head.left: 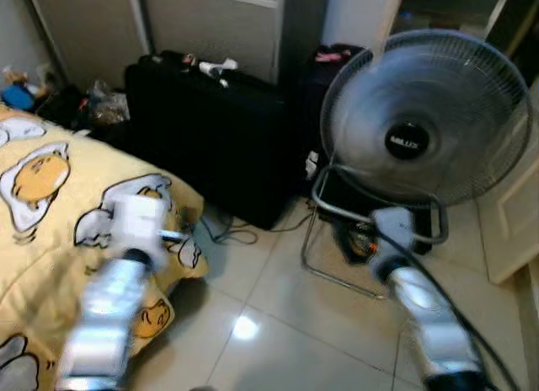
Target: Clean up the room
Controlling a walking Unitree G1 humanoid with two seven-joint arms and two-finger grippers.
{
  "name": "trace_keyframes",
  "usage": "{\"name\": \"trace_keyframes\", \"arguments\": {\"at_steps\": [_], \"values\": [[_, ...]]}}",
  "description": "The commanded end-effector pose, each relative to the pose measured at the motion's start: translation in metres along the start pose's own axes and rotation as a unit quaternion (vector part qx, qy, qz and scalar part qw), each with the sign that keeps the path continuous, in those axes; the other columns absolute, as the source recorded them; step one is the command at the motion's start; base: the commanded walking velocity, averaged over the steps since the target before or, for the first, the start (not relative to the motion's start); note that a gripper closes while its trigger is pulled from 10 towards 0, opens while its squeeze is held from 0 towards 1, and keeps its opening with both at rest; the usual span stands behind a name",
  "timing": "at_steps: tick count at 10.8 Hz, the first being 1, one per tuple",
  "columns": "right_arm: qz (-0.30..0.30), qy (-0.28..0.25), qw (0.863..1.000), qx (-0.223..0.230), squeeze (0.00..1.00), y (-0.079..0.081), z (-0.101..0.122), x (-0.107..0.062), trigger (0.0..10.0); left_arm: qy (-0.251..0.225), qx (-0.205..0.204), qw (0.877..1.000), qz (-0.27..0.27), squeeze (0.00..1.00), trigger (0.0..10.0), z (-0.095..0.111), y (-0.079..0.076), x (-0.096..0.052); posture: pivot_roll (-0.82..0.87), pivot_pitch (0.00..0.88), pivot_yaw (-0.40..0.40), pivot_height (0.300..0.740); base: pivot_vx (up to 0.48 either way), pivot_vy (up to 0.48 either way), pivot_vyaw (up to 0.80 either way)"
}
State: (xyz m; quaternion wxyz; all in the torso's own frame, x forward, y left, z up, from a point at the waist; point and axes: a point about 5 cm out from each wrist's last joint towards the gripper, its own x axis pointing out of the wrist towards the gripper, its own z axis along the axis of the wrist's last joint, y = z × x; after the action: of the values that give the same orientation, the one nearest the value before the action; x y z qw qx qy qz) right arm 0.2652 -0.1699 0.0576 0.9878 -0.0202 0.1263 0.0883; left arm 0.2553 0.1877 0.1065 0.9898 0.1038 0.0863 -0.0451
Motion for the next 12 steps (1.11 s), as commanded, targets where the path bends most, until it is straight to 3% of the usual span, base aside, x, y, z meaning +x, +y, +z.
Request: {"name": "trace_keyframes", "arguments": {"at_steps": [1, 5, 11, 12], "values": [[0.004, -0.010, 1.000, -0.001, 0.00, 0.0041, 0.0062, 0.0035, 10.0, -0.002, 0.007, 1.000, 0.012, 0.94, 10.0, 0.0026, 0.0085, -0.0017, -0.01, 0.000, -0.027, 0.740, 0.349, 0.000, -0.78], [0.006, -0.012, 1.000, -0.005, 0.00, 0.0029, 0.0061, 0.0041, 10.0, -0.002, 0.006, 1.000, 0.013, 0.94, 10.0, 0.0026, 0.0095, -0.0012, -0.02, 0.000, -0.025, 0.740, 0.346, 0.000, -0.73], [0.010, -0.008, 1.000, -0.009, 0.00, 0.0028, 0.0051, 0.0047, 10.0, 0.000, 0.006, 1.000, 0.016, 0.94, 10.0, 0.0011, 0.0125, 0.0010, -0.02, 0.000, -0.026, 0.740, 0.346, 0.000, 0.00], [0.009, -0.008, 1.000, -0.009, 0.00, 0.0031, 0.0046, 0.0044, 10.0, 0.001, 0.007, 1.000, 0.016, 0.94, 10.0, 0.0008, 0.0131, 0.0009, -0.02, 0.000, -0.026, 0.740, 0.341, 0.000, -0.80]]}}
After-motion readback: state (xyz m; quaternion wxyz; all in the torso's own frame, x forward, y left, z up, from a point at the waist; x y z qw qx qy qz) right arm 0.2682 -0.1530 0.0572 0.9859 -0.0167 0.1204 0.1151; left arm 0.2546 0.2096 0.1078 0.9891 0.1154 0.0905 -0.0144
